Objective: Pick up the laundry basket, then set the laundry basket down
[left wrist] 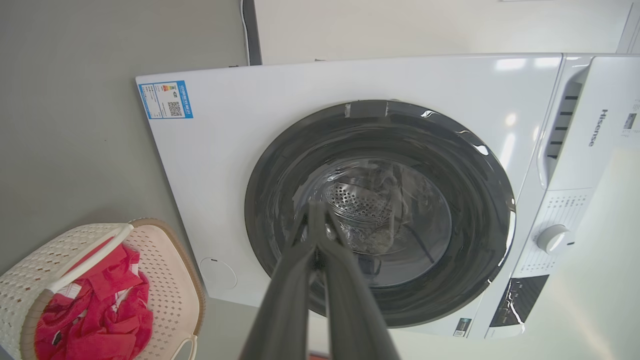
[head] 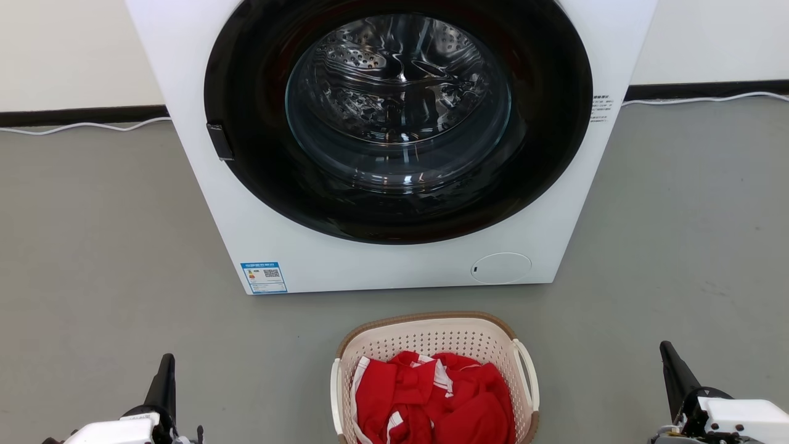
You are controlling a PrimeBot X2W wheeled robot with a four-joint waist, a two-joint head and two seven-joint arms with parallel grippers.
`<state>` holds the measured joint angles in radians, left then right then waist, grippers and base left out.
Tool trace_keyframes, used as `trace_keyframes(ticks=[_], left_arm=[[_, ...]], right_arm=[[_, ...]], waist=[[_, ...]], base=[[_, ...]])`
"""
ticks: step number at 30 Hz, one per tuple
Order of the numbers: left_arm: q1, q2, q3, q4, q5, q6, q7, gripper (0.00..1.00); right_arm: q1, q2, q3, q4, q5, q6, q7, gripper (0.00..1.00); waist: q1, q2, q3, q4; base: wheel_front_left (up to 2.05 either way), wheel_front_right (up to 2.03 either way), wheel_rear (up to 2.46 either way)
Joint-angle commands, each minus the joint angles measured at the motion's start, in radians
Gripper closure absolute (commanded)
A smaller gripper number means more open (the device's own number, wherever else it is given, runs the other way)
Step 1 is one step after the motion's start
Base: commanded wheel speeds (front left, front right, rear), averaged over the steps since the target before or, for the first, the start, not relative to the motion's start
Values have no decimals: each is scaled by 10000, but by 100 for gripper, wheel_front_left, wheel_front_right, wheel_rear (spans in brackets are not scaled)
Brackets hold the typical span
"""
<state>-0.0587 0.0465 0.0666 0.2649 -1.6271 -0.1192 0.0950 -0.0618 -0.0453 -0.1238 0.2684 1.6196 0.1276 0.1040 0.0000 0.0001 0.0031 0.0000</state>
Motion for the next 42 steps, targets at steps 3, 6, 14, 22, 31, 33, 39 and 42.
trace_keyframes(ticks=[3, 6, 14, 22, 31, 33, 39, 42], left_arm=[[-481, 135, 341, -203, 77, -115, 77, 100], [-481, 131, 346, -203, 81, -115, 82, 100], [-483, 121, 361, -203, 93, -115, 93, 100], [-484, 112, 374, -202, 104, -115, 103, 100], [-485, 103, 387, -202, 115, -115, 114, 100], [-485, 101, 390, -201, 117, -115, 116, 100], [-486, 97, 396, -201, 123, -115, 121, 100], [-486, 94, 400, -201, 126, -115, 124, 100]], right_arm=[[-456, -91, 150, -239, -69, 31, 51, 100], [-456, -89, 147, -239, -71, 31, 54, 100], [-457, -84, 140, -238, -77, 31, 59, 100], [-458, -80, 134, -238, -82, 31, 64, 100], [-458, -76, 128, -238, -87, 31, 69, 100], [-458, -75, 127, -238, -88, 31, 70, 100], [-459, -73, 124, -237, -90, 31, 72, 100], [-459, -72, 122, -237, -92, 31, 74, 100]], waist=[[0, -1, 0, 0], [0, -1, 0, 0], [0, -1, 0, 0], [0, -1, 0, 0], [0, -1, 0, 0], [0, -1, 0, 0], [0, -1, 0, 0], [0, -1, 0, 0]], base=[[0, 0, 0], [0, 0, 0], [0, 0, 0], [0, 0, 0], [0, 0, 0], [0, 0, 0], [0, 0, 0], [0, 0, 0]])
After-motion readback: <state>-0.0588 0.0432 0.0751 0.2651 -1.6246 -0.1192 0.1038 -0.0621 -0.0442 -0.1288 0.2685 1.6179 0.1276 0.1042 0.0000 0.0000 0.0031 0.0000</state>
